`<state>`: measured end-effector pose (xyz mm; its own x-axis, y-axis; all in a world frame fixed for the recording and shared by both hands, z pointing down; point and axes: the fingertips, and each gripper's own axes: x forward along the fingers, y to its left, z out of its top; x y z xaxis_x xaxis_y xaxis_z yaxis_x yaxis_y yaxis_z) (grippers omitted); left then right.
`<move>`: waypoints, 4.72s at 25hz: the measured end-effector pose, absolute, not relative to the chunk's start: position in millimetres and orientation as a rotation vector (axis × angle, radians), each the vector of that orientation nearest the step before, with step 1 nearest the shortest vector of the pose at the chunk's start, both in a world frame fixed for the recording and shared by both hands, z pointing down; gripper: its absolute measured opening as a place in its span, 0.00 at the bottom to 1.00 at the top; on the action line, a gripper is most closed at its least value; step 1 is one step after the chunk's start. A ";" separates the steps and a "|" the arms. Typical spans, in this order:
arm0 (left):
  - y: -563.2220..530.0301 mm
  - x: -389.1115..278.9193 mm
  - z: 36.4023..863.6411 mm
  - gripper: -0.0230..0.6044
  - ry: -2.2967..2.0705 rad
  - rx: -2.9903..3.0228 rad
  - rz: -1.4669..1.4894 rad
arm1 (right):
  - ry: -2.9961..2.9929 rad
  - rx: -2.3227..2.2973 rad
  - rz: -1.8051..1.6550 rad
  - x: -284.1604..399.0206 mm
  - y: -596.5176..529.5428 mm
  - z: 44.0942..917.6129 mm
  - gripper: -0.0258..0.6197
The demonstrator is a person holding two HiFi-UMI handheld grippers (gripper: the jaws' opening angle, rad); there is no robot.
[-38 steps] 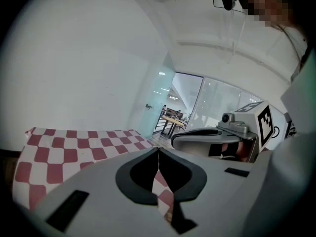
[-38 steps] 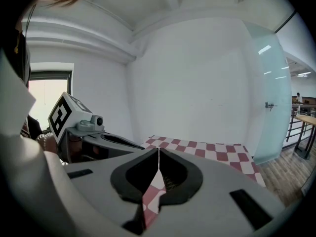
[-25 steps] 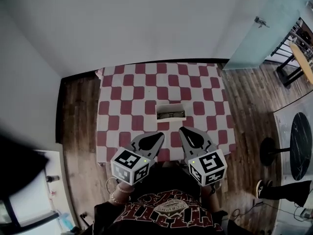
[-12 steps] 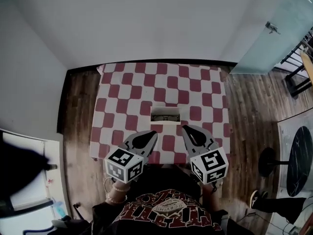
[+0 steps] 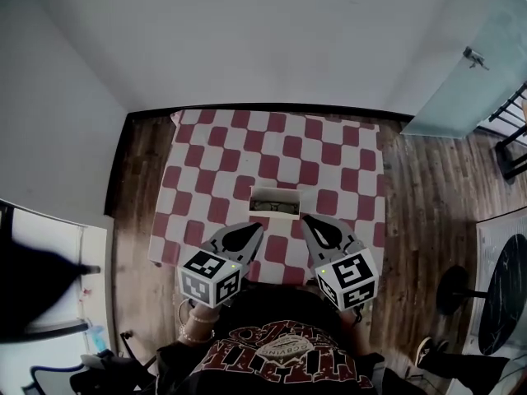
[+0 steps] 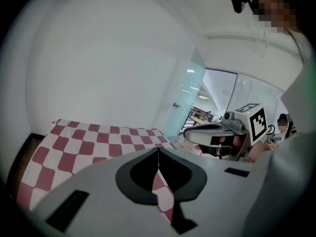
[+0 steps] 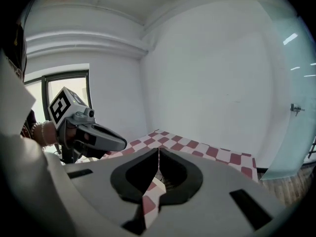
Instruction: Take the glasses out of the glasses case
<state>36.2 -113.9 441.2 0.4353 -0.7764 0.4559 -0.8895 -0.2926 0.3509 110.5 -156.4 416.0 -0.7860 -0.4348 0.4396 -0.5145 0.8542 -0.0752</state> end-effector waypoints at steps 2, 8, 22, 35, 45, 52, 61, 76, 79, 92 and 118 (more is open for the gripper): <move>-116.5 38.2 443.4 0.05 -1.414 2.119 0.272 | -2.617 0.669 0.250 111.6 -158.2 419.3 0.07; -118.0 46.3 453.5 0.05 -1.447 2.071 0.277 | -2.627 0.565 0.244 116.1 -159.4 428.5 0.07; -143.1 36.0 468.8 0.05 -1.337 2.110 0.325 | -2.563 0.601 0.253 103.1 -169.1 449.2 0.07; -148.7 2.1 487.8 0.05 -1.205 2.126 0.360 | -2.502 0.688 0.332 64.8 -170.6 464.2 0.07; -143.6 -10.5 493.5 0.05 -1.173 2.115 0.326 | -2.434 0.687 0.337 51.5 -166.7 484.5 0.07; -140.2 -9.7 494.9 0.05 -1.152 2.113 0.306 | -2.443 0.693 0.351 44.0 -170.6 495.7 0.07; -139.5 -11.6 497.5 0.05 -1.159 2.095 0.291 | -2.430 0.657 0.347 37.5 -175.3 514.9 0.07; -136.3 -18.9 503.3 0.05 -1.170 2.067 0.276 | -2.363 0.558 0.287 23.1 -177.0 555.7 0.07; -135.5 -20.3 504.3 0.05 -1.171 2.062 0.275 | -2.336 0.536 0.277 21.1 -175.8 563.9 0.07; -134.3 -24.2 509.0 0.05 -1.166 2.050 0.262 | -2.229 0.448 0.165 18.3 -178.8 600.1 0.07; -124.8 -37.2 525.5 0.05 -1.172 1.980 0.221 | -2.048 0.340 -0.009 26.0 -194.2 641.7 0.07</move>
